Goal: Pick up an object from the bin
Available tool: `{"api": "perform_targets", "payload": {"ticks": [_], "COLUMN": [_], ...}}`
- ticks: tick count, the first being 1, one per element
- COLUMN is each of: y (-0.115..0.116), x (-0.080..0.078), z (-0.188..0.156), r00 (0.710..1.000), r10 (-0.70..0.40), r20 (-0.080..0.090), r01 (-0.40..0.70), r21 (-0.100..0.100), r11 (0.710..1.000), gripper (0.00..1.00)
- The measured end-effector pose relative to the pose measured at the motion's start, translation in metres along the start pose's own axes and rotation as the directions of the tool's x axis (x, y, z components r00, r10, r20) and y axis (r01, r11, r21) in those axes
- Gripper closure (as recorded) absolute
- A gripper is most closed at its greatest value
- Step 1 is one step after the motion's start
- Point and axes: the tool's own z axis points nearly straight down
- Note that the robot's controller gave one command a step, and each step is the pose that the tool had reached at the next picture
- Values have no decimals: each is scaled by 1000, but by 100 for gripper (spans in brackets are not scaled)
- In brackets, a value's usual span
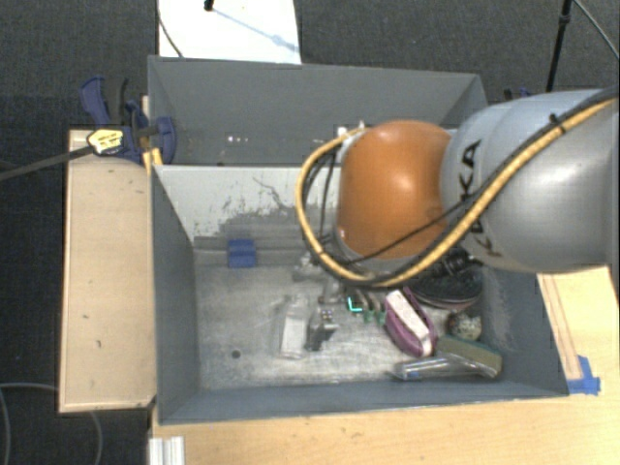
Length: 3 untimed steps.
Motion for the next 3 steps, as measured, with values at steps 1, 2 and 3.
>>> {"api": "perform_targets", "payload": {"ticks": [1, 2, 3], "y": [-13, -13, 3], "x": [-14, -14, -22], "z": [123, 120, -19], "r00": [1000, 1000, 980], "r10": [-29, -23, -197], "r20": [13, 13, 17], "r01": [29, 24, 197], "r21": [-3, -3, 0], "r11": [1000, 1000, 980], "gripper": [0, 100, 100]}}
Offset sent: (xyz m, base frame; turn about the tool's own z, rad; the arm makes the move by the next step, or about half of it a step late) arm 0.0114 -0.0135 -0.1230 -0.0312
